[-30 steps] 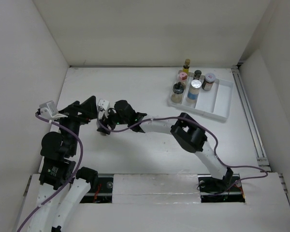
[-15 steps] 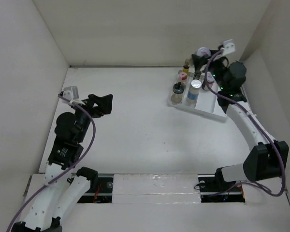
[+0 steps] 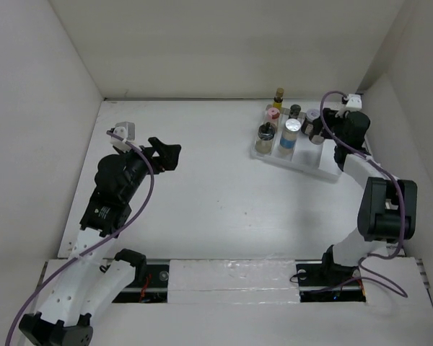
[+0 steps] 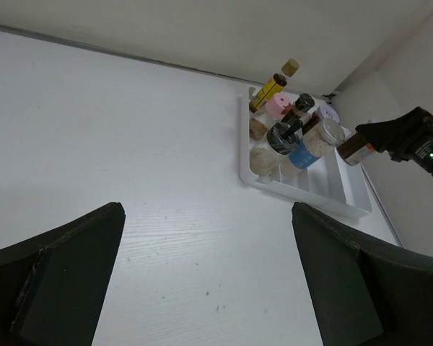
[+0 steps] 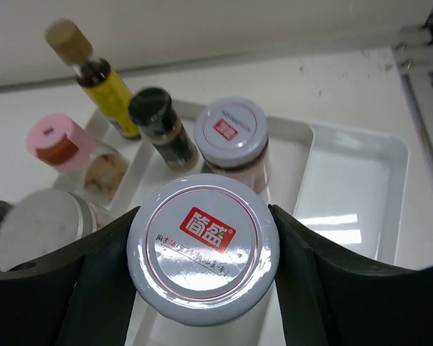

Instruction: Organize the condiment bottles

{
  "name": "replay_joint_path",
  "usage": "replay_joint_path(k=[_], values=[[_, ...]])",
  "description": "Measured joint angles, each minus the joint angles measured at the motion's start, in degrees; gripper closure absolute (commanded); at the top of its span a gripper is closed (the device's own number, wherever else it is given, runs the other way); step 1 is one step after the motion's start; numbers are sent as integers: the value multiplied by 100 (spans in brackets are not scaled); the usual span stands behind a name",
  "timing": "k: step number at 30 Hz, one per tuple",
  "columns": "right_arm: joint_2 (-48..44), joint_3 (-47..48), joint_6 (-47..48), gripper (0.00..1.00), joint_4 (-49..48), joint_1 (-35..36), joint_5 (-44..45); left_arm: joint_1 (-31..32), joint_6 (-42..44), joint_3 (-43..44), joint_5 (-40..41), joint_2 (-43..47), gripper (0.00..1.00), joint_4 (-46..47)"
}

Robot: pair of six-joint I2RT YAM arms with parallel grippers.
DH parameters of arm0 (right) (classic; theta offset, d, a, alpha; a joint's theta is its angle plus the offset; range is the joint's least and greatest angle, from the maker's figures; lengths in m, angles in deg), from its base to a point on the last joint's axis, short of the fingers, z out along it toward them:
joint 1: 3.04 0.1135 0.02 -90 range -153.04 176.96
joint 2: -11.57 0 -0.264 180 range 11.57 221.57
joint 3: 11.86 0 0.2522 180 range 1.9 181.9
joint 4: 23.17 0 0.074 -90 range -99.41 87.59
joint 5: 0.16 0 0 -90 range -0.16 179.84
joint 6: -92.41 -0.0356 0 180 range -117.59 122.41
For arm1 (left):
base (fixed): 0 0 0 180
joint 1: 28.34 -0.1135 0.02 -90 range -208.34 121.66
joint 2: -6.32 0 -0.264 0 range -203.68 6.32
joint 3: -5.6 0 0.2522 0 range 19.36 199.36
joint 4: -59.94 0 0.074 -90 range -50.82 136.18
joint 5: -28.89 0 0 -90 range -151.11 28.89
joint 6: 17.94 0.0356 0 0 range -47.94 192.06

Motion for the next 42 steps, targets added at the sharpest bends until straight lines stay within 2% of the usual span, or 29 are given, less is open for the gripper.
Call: replay_joint_path(k=[3,9,12,23,27,28,33,38,42], values=[[313,-109,-79,47,7,-17,-11,0,20,2,-57,-59,1,-17],[671,-136,-201,41,-109,-4,-76,0,22,2,-98,-68,1,-22],[778,-136,-258,34,-160,-2,-79,0,22,2,-116,-68,1,-22],[1067,-131,-302,30,-46,109,-70,0,24,4,-160,-98,1,-22],[1117,-129,-306,26,85,140,-68,0,24,4,-164,-98,1,-22],[1115,-129,-313,21,70,142,-68,0,24,4,-166,-98,1,-22],[1110,-116,-348,10,-9,153,-20,0,24,4,-179,-98,1,-22],[863,-133,-365,8,20,175,129,0,24,4,-179,-76,1,-22],[168,-236,-393,6,127,184,378,0,24,4,-179,-57,1,-22]])
